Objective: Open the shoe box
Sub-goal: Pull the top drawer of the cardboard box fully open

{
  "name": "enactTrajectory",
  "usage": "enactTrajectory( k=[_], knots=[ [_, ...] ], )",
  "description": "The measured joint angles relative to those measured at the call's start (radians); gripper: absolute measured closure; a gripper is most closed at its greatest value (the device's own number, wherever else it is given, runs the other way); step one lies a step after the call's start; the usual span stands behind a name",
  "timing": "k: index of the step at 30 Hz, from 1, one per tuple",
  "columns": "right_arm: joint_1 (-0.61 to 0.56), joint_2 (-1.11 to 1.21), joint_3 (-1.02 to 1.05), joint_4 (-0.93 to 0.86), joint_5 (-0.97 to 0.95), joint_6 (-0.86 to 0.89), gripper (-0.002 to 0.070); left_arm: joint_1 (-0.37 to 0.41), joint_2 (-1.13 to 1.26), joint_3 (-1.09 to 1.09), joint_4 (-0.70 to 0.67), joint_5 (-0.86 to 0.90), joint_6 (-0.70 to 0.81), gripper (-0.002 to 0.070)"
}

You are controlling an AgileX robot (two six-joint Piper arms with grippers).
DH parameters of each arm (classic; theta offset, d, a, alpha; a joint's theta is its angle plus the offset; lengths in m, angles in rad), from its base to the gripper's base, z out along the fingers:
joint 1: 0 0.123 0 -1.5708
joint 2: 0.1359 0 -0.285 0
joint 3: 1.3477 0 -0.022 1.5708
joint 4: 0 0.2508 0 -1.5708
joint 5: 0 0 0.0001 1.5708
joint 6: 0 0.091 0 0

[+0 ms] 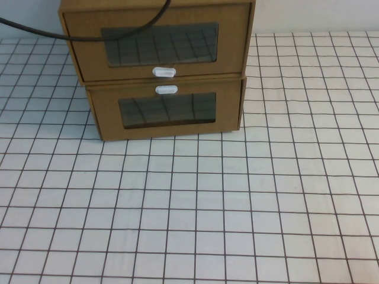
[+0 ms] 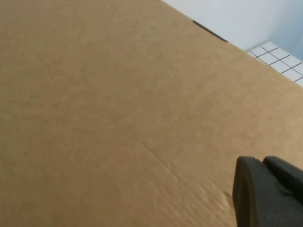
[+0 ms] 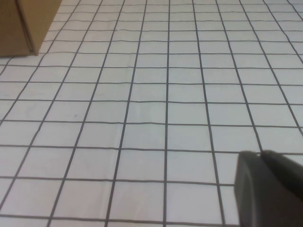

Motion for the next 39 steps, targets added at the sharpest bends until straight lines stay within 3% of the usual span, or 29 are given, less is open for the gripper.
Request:
enactTrajectory(
  k=[7, 15, 23, 25, 30, 39],
  knots=[
    [0.0, 0.0, 0.0, 0.019, -0.093, 0.0, 0.0689, 0.0, 0.088, -0.076, 0.006, 0.013, -0.004, 0.0677],
    [0.0, 0.0, 0.0, 0.274, -0.365, 0.0, 0.0689, 0.0, 0.138, -0.079, 0.006, 0.014, -0.008, 0.0677],
    [0.0, 0.0, 0.0, 0.363, -0.449, 0.081, 0.0689, 0.0, 0.159, -0.084, 0.007, 0.026, -0.008, 0.0677],
    [0.0, 0.0, -0.013, 0.389, -0.394, 0.136, 0.0689, 0.0, 0.159, -0.085, 0.007, 0.026, -0.008, 0.0677],
    [0.0, 0.046, -0.212, 0.394, -0.04, 0.153, 0.069, 0.0, 0.159, -0.085, 0.007, 0.028, -0.008, 0.0677],
    [0.0, 0.466, -0.57, 0.382, 0.434, -0.128, 0.0689, 0.0, 0.159, -0.087, 0.015, 0.03, -0.019, 0.0677]
  ],
)
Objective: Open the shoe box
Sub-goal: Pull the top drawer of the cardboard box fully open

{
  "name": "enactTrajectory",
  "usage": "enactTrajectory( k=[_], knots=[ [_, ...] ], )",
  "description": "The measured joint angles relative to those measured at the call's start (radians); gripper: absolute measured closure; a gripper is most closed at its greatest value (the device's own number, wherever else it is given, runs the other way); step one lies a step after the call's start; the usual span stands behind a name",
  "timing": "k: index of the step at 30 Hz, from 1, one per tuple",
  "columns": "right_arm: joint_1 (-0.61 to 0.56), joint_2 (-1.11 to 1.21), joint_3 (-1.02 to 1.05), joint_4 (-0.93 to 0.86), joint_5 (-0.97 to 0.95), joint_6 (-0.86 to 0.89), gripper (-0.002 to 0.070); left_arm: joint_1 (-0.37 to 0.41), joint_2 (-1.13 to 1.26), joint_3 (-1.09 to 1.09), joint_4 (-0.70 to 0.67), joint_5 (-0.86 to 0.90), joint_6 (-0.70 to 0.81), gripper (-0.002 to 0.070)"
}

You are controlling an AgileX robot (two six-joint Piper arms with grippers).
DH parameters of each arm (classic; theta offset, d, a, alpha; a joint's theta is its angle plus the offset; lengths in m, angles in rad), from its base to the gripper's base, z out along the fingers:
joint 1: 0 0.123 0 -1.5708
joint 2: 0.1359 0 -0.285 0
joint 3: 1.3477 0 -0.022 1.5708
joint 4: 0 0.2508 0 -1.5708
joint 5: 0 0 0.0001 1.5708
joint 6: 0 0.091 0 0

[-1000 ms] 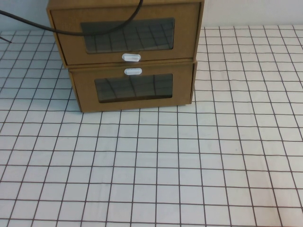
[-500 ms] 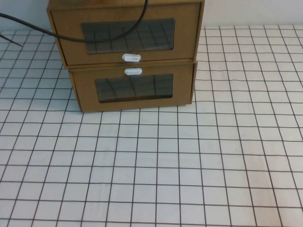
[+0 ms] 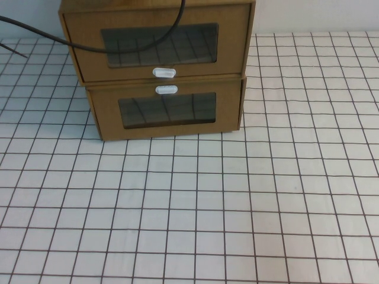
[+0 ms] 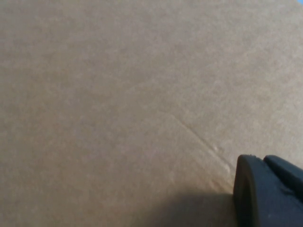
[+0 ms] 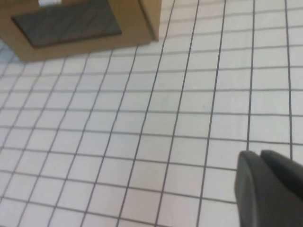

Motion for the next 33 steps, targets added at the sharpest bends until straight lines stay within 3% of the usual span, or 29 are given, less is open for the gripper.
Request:
enactTrajectory(
  k=[8, 11, 16, 24, 33],
  knots=[
    [0.019, 0.419, -0.19, 0.138, 0.037, -0.259, 0.0689, 0.0, 0.0, 0.0, 0.002, 0.004, -0.01, 0.0677],
    [0.1, 0.575, -0.276, 0.147, 0.02, -0.276, 0.0689, 0.0, 0.0, 0.0, 0.002, 0.004, -0.011, 0.0677],
    [0.338, 0.771, -0.438, 0.083, -0.051, -0.228, 0.0689, 0.0, 0.0, 0.0, 0.002, 0.006, -0.011, 0.0677],
    [0.734, 1.031, -0.691, -0.43, -0.066, 0.118, 0.0689, 0.0, 0.0, 0.0, 0.002, 0.014, -0.011, 0.0677],
    [0.97, 1.186, -0.773, -1.173, -0.133, 0.485, 0.0689, 0.0, 0.0, -0.002, 0.002, 0.018, -0.011, 0.0677]
  ],
)
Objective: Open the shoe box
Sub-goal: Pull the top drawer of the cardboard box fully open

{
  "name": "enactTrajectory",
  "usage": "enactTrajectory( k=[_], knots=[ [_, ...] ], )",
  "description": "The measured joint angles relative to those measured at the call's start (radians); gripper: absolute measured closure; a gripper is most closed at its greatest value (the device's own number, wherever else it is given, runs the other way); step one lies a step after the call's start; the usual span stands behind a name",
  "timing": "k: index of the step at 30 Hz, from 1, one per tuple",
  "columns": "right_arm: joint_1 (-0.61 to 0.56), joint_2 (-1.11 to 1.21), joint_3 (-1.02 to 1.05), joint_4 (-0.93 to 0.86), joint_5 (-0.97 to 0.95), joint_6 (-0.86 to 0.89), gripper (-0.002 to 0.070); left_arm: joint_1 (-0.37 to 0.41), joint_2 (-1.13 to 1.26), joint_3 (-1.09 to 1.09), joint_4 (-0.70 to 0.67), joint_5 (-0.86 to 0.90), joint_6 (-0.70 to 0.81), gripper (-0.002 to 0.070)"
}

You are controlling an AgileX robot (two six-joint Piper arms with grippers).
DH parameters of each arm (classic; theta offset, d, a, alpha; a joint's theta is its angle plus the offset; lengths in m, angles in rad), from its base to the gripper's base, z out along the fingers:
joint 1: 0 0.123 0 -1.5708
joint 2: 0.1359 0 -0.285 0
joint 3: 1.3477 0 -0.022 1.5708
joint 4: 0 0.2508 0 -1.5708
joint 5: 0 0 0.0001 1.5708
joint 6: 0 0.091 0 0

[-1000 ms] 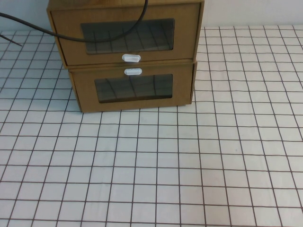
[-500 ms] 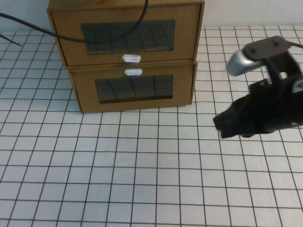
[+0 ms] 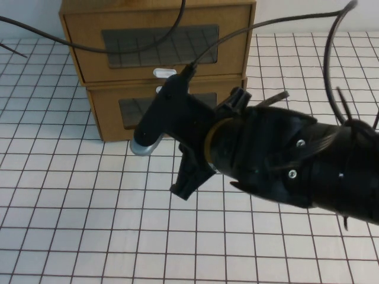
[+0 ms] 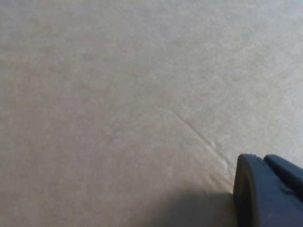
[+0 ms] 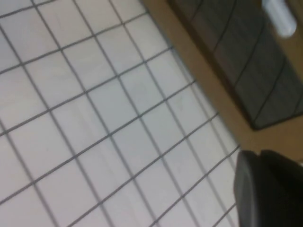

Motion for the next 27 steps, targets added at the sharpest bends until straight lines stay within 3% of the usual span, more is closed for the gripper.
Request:
enactTrajectory(
  k=[6, 15, 27],
  knots=[
    [0.008, 0.054, -0.013, -0.263, -0.117, 0.053, 0.0626, 0.0, 0.0, 0.0, 0.0, 0.0, -0.005, 0.0677],
    [-0.077, 0.167, -0.148, -0.34, -0.19, 0.059, 0.0456, 0.0, 0.0, 0.0, -0.002, 0.024, -0.008, 0.0677],
    [-0.145, 0.315, -0.236, -0.472, -0.283, 0.059, 0.0439, 0.0, 0.0, -0.006, -0.004, 0.061, -0.008, 0.0677]
  ],
)
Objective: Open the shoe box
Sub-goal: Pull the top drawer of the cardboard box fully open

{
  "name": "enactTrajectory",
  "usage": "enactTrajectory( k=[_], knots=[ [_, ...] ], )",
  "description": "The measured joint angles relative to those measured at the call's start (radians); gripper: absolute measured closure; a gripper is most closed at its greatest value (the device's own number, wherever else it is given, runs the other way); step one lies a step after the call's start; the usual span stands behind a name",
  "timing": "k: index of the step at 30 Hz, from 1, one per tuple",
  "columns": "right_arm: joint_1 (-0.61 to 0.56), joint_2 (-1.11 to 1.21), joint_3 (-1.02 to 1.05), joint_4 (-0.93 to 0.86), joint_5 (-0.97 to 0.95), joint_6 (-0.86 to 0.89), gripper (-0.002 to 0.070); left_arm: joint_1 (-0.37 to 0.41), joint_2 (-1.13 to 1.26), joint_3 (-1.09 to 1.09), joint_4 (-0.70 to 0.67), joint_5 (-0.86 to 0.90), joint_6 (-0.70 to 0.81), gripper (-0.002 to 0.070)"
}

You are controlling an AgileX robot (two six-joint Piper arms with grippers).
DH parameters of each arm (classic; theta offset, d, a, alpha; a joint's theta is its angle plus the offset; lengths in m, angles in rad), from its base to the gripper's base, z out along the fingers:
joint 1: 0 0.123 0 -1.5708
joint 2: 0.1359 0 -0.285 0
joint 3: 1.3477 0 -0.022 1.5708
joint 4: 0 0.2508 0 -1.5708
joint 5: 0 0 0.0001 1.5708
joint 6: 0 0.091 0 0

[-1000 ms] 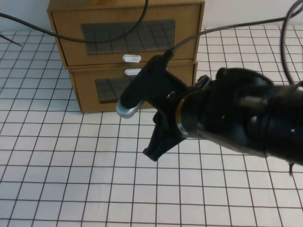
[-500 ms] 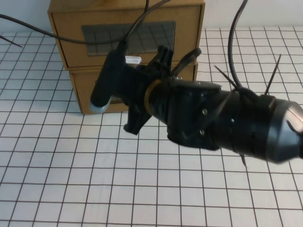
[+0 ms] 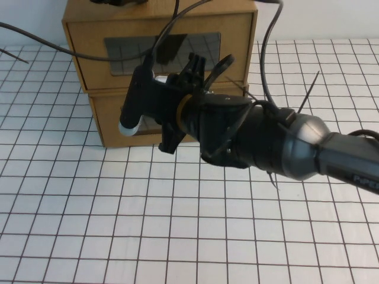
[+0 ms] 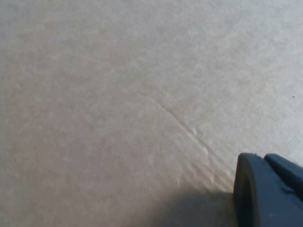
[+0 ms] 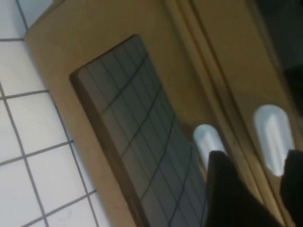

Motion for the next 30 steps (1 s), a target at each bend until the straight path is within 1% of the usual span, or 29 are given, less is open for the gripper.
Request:
enactTrajectory(
  k=[6, 15, 24, 30],
  knots=[
    [0.0, 0.051, -0.031, -0.05, -0.003, -0.002, 0.0437, 0.0, 0.0, -0.001, -0.002, 0.0, 0.0, 0.0677],
    [-0.001, 0.065, -0.069, -0.064, 0.004, -0.002, 0.0437, 0.0, 0.0, -0.001, -0.002, 0.0, 0.0, 0.0677],
    [-0.042, 0.067, -0.087, -0.083, -0.039, -0.002, 0.0437, 0.0, 0.0, -0.001, -0.002, 0.0, 0.0, 0.0677],
    [-0.049, 0.09, -0.087, -0.107, -0.053, -0.002, 0.0465, 0.0, 0.0, -0.001, -0.002, 0.001, 0.0, 0.0677]
  ],
)
